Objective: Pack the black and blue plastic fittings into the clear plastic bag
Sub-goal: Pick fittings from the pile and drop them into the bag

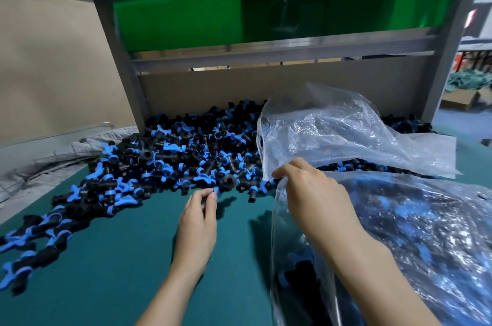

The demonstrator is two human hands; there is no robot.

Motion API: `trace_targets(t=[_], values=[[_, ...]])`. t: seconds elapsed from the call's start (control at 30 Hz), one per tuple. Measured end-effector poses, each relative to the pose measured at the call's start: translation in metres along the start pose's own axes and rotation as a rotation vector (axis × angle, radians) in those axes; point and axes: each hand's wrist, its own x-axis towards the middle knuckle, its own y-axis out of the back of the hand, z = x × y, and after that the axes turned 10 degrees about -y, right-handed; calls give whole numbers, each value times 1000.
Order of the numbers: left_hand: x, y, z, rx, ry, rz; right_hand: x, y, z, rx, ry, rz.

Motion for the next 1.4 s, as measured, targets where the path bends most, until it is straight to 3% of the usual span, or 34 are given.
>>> trace_targets(t=[0.27, 0.5, 1.4], values=[[-37, 2, 35, 6, -282, 33, 4, -9, 5, -21, 56, -111], [-37, 6, 37, 11, -378, 8, 5, -7, 6, -18, 96, -122], [-37, 4, 38, -57, -352, 4, 4, -4, 7, 4, 82, -184]])
